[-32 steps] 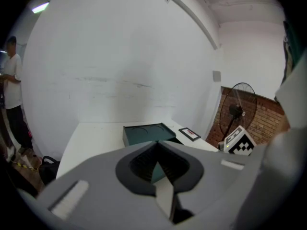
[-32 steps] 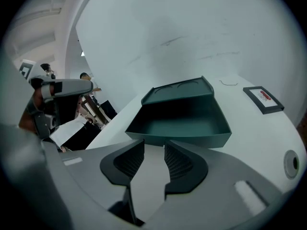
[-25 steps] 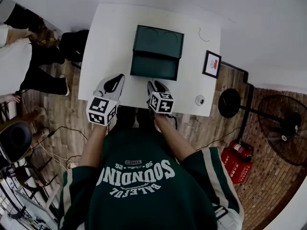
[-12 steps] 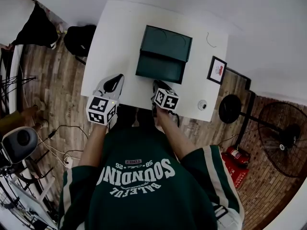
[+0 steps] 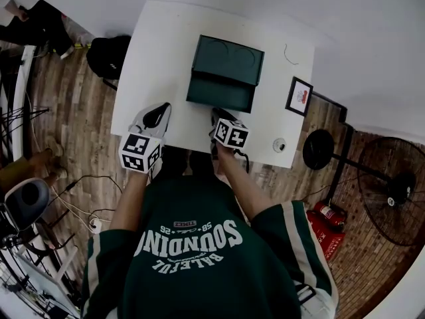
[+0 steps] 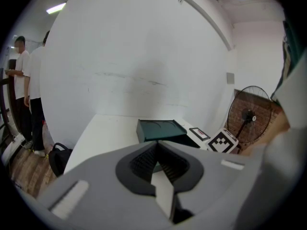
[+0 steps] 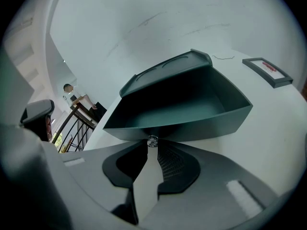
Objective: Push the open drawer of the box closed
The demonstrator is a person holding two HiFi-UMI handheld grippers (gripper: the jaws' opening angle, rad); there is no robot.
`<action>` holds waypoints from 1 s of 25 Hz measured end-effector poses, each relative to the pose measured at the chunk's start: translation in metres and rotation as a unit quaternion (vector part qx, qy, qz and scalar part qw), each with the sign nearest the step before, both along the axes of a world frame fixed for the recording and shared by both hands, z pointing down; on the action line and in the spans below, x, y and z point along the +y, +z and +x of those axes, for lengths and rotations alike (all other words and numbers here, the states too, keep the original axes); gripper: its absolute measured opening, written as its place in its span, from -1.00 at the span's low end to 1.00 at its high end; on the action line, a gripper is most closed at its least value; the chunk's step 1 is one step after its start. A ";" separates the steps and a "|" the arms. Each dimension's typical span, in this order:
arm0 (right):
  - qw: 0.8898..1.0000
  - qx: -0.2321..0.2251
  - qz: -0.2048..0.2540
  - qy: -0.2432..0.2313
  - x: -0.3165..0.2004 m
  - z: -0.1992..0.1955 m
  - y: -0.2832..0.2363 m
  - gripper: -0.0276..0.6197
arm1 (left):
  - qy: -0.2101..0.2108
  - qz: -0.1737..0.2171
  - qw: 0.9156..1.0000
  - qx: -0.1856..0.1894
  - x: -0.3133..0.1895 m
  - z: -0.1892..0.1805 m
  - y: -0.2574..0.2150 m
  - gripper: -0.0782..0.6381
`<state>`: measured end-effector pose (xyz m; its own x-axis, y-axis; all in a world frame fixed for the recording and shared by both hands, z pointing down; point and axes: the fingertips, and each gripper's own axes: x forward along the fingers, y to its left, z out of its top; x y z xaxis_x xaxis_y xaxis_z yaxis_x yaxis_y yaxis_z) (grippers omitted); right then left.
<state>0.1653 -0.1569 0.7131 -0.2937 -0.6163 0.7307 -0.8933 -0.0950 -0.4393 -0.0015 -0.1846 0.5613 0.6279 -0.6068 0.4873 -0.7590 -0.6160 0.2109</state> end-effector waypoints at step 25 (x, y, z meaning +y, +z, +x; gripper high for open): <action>1.000 -0.002 0.016 -0.002 -0.081 0.022 -0.002 -0.71 | -0.023 -0.021 1.000 -0.004 -0.008 -0.013 0.013 -0.63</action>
<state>0.1872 -0.2376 0.7106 -0.2984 -0.6378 0.7101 -0.8922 -0.0779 -0.4448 -0.0140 -0.1931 0.5745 0.5965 -0.6134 0.5176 -0.7875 -0.5718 0.2299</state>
